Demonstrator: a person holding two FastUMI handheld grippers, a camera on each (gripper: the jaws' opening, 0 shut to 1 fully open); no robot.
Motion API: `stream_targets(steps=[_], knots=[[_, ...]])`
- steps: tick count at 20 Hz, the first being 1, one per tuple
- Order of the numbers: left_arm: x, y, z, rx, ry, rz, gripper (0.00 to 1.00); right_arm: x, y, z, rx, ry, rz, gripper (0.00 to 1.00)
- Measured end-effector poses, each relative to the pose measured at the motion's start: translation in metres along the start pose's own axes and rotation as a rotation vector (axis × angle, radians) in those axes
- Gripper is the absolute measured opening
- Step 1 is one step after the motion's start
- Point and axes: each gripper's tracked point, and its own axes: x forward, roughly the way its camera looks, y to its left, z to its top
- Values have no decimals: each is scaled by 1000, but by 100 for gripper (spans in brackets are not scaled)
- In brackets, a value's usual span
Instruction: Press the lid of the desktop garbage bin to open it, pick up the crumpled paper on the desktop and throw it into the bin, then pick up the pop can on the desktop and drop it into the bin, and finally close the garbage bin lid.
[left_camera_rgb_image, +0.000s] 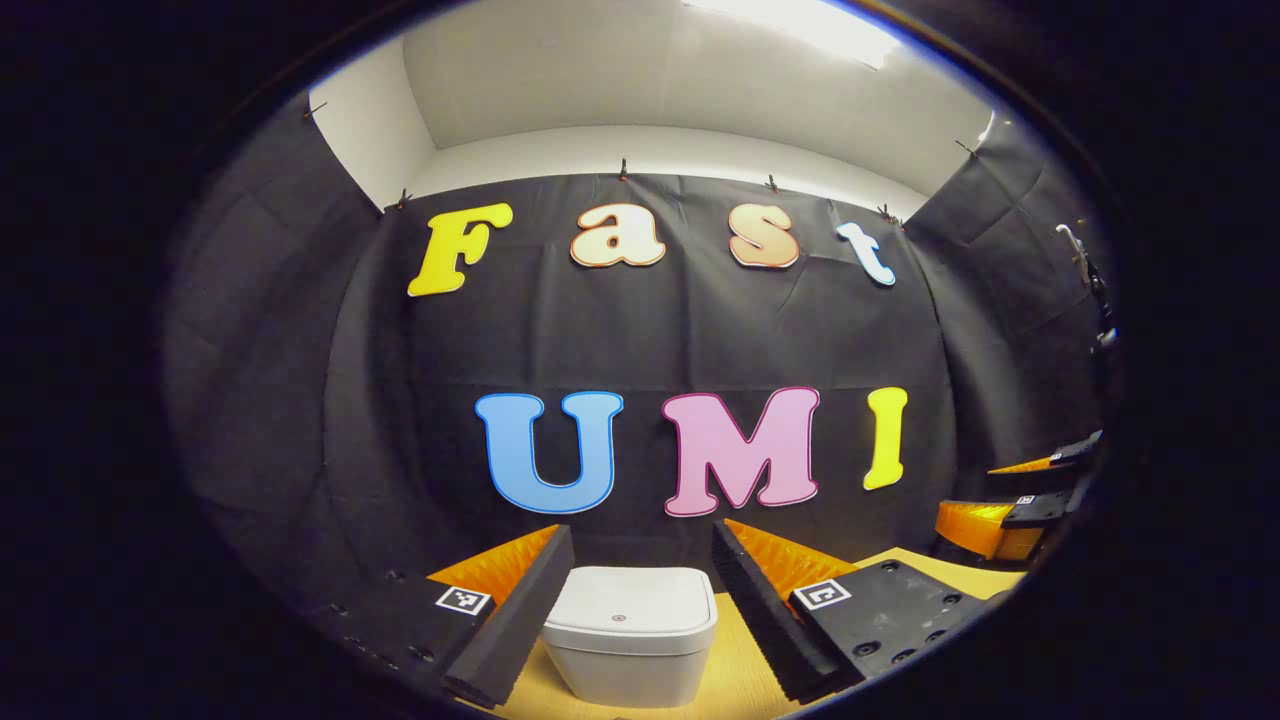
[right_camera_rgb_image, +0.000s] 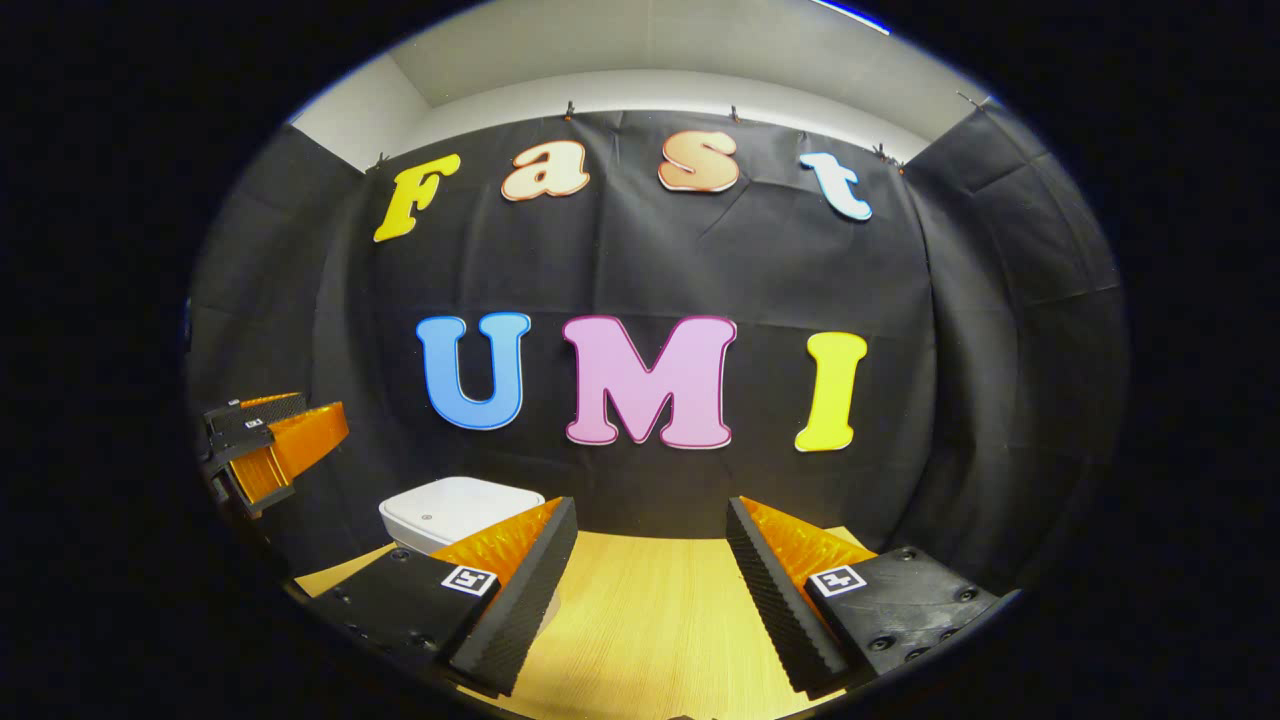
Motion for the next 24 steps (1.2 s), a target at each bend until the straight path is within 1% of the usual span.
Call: stream_targets(steps=[2, 6, 11, 16, 20, 24], knots=[[-10, 9, -8, -23, 7, 21, 94, -13, 9, -7, -17, 6, -6, 97], [-22, 16, -21, -56, 48, 2, 94, -32, 26, -3, -22, -17, -10, 97], [-32, 25, -23, -61, 47, -12, 94, -47, 28, -3, -32, -17, -30, 97], [-37, 19, -17, -24, 25, -32, 94, -49, 30, 1, -30, -25, -34, 97], [-40, 6, -11, 37, 4, -67, 94, -51, 35, 3, -26, -27, -29, 97], [-41, 4, -13, 26, 15, -76, 94, -52, 33, 4, -15, -33, -40, 97]])
